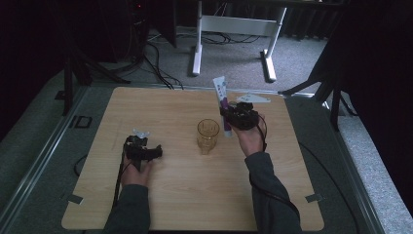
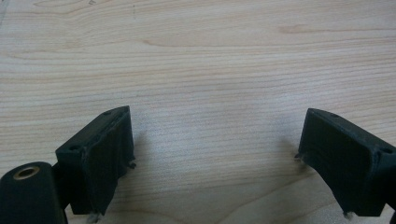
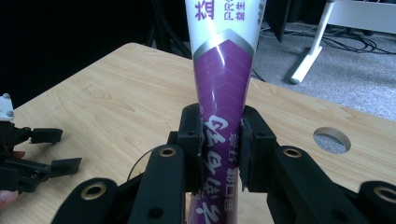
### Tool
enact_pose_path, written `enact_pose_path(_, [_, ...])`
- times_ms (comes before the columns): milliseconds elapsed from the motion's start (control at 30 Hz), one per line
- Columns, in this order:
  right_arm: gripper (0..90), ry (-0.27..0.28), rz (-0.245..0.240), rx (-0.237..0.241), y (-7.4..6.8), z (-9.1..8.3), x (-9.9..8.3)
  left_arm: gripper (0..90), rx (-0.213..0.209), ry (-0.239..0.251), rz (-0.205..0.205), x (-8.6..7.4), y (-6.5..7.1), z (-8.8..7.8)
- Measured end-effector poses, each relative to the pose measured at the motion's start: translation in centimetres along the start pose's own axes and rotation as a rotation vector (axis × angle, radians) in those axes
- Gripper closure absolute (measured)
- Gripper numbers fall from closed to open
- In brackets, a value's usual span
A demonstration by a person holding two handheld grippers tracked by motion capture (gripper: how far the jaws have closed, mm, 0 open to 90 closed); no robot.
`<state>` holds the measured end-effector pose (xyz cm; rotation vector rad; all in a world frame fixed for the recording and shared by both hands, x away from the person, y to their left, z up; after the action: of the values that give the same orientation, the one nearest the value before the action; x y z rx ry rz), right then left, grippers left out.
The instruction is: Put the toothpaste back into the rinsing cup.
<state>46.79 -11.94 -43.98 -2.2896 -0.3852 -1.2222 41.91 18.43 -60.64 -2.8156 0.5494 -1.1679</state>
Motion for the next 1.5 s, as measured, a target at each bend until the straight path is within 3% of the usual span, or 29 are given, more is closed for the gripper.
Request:
enact_pose_path(333, [73.6,0.006,0.003,0.011,-0.3,0.6,0.1,10.3,0.000,0.000,0.000,0.0,0.0,0.0])
enact_pose_path(567, [73.5,0.013,0.040,0.042,-0.5,1.2,0.5,10.3,-0.001,0.000,0.000,0.0,0.0,0.0])
enact_pose_path(1500, [72.9,-0.002,0.028,0.077,-2.3,3.6,0.2,10.3,0.000,0.000,0.000,0.0,0.0,0.0])
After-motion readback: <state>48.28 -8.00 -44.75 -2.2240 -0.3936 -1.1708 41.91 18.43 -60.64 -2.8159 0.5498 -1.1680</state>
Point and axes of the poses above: each handheld gripper's, and its own axes: z roughly forward along the jaws, x roughly out of its top, y roughly to its right, the point moved 6 cm from there along z, roughly forward along the jaws, and after that the axes turned 15 degrees about z, right-handed, at the moved point
